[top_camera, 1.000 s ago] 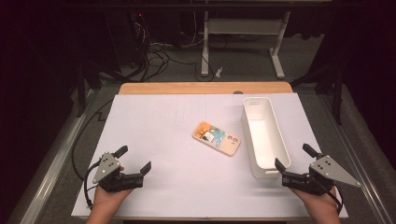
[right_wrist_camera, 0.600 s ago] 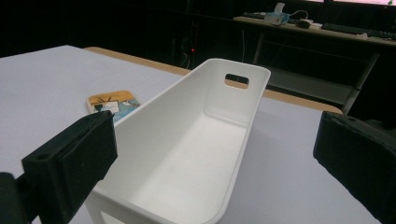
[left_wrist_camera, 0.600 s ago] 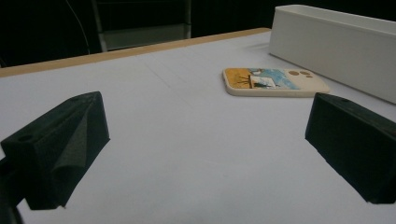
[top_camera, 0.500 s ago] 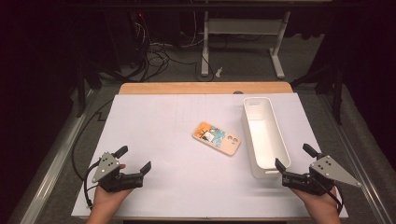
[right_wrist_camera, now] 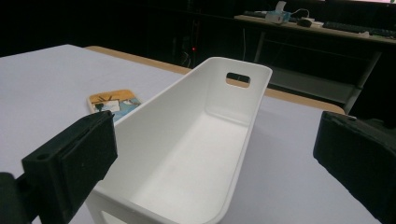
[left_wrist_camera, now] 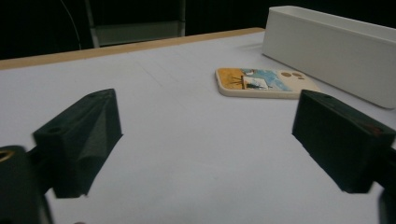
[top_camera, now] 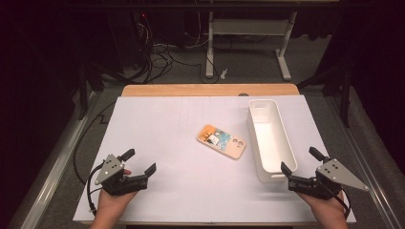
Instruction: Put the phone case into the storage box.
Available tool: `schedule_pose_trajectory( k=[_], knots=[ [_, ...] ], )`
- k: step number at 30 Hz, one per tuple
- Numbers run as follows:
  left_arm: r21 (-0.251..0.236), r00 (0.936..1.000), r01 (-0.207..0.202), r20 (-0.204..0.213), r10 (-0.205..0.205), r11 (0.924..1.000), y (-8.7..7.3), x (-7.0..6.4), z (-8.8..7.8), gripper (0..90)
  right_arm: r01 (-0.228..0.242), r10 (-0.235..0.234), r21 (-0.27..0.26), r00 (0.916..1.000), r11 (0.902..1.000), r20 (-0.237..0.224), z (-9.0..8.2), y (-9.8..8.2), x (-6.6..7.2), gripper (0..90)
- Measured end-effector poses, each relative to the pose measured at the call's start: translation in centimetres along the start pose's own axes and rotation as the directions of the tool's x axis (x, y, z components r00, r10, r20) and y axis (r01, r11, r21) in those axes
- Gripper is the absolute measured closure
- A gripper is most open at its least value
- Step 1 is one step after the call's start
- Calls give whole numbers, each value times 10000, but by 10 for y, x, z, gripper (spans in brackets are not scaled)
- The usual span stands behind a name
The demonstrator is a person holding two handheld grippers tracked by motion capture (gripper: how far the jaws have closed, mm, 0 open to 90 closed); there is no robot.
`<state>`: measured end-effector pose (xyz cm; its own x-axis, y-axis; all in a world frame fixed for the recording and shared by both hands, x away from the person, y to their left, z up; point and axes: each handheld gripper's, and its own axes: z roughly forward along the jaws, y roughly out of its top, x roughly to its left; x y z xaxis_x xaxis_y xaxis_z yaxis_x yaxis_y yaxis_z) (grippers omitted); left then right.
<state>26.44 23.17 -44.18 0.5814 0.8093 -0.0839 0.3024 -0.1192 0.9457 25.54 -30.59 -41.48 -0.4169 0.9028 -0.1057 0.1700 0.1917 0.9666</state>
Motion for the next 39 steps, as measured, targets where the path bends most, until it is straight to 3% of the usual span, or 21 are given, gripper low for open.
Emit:
schedule_pose_trajectory(
  k=[2,8,13,17,20,26,27,30,33,37,39],
  knots=[
    [-77,9998,-177,-42,176,9998,1,0,2,163,-17,17,-16,10000,10000,-22,0,0,0,1],
    [-4,10000,43,47,-43,10000,11,0,10,298,-45,45,-33,10000,10000,-19,-2,0,0,1],
    [48,9991,-415,30,415,9991,27,-7,26,414,-76,76,-70,10000,9999,11,-2,0,-2,1],
    [-183,9996,-270,15,271,9995,34,-10,35,482,-104,104,-80,9999,9999,13,-3,0,-2,1],
    [-146,9993,-377,24,377,9992,43,-15,50,543,-100,100,-73,9999,9999,11,-4,0,-3,1],
    [10,9998,-96,201,96,10000,49,-19,74,609,-92,92,-104,10000,9999,2,-5,0,-3,1],
    [106,9996,-79,279,76,9999,51,-21,85,638,-83,83,-111,10000,9999,-5,-5,0,-3,1],
    [270,9991,-54,417,43,9996,53,-23,96,714,-137,136,-111,9999,9998,-18,-5,0,-3,1],
    [538,9985,-301,466,276,9981,58,-29,119,784,-132,132,-124,9999,9998,-13,-4,0,-3,1],
    [610,9986,-360,418,334,9975,60,-34,136,880,-154,154,-141,9999,9998,-23,-5,0,-3,1],
    [564,9988,-25,483,-2,9984,60,-38,153,895,-175,174,-134,9998,9998,-20,-5,0,-4,1]
  ],
)
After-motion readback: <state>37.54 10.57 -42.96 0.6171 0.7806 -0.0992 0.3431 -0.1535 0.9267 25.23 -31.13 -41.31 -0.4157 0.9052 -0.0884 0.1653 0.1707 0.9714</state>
